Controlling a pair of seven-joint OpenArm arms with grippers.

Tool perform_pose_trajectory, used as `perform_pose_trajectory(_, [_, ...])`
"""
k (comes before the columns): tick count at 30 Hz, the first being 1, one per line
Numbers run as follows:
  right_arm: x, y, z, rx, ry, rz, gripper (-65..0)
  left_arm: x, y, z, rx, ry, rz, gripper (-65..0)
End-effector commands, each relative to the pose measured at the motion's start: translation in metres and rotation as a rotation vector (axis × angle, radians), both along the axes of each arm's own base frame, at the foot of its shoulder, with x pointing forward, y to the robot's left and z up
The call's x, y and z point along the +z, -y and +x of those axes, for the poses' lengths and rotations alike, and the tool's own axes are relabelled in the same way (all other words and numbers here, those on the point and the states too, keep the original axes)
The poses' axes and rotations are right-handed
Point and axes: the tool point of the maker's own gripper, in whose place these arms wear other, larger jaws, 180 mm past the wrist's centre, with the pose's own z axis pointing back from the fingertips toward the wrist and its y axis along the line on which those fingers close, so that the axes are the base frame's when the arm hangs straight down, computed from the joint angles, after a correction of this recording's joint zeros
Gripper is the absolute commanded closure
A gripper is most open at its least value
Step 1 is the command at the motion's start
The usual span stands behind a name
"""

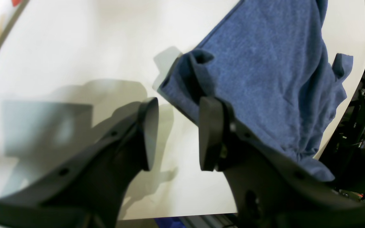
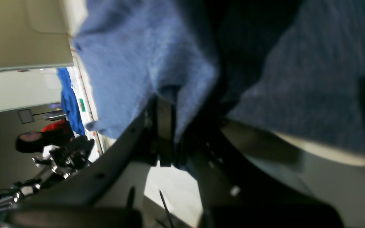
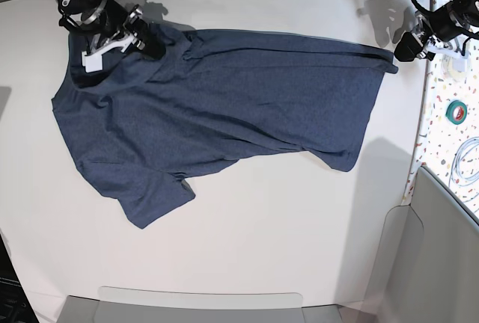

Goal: Layout the t-shirt on the table in an organized manner, then fold the t-shirt properly
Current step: 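Release the shoulder and move the right gripper inward over the collar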

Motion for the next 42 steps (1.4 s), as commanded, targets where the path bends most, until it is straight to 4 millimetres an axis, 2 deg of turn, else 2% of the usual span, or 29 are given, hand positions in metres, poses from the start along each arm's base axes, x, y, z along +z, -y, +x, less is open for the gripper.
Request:
perform_pose_trajectory(1, [0.006, 0.004, 0.0, 0.004, 0.021, -0.005, -2.3, 0.009, -0.003, 0.004, -0.019, 0.018, 0.014, -21.4])
perform_pose_trajectory(4, [0.002, 0.011, -0.009, 0.01, -0.004, -0.028, -2.5, 0.009, -0.003, 0.004, -0.019, 0.018, 0.014, -21.4])
perform_pose_trajectory(10, [0.0, 0.017, -0.014, 0.02, -0.016, -0.05, -3.8, 0.009, -0.003, 0.004, -0.019, 0.018, 0.014, -21.4])
perform_pose_trajectory(15, [0.003, 0.018, -0.015, 0.026, -0.008, -0.044, -17.3, 0.008, -0.003, 0.002, -0.019, 0.012, 0.014, -21.4])
perform_pose_trajectory(18, [0.007, 0.021, -0.022, 0.041, -0.001, -0.023, -24.4, 0.005, -0.003, -0.004, -0.019, -0.004, 0.014, -21.4])
perform_pose_trajectory(21, [0.01, 0.027, -0.028, 0.052, -0.001, -0.02, -28.3, 0.005, -0.003, -0.004, -0.019, -0.004, 0.014, -21.4])
perform_pose_trajectory(27, [0.01, 0.026, -0.029, 0.056, -0.002, -0.018, -28.9, 0.005, -0.002, -0.004, -0.018, -0.004, 0.012, -21.4])
perform_pose_trajectory(32, [0.011, 0.009, -0.024, 0.092, 0.01, 0.015, -28.8, 0.005, -0.002, -0.004, -0.018, -0.004, 0.011, -21.4])
perform_pose_trajectory(34, [0.011, 0.004, -0.024, 0.089, 0.011, 0.03, -28.6, 0.005, -0.002, -0.004, -0.018, -0.004, 0.011, -21.4])
perform_pose_trajectory(36, [0.011, -0.004, -0.024, 0.109, 0.011, 0.042, -25.4, 0.004, -0.002, -0.005, -0.018, -0.007, 0.011, -21.4])
perform_pose_trajectory(41, [0.016, -0.022, -0.023, 0.156, 0.028, 0.088, -2.0, 0.002, -0.002, -0.01, -0.017, -0.017, 0.01, -21.4])
perform_pose_trajectory(42, [0.016, -0.022, -0.023, 0.157, 0.028, 0.089, 0.0, 0.002, -0.002, -0.01, -0.017, -0.017, 0.01, -21.4])
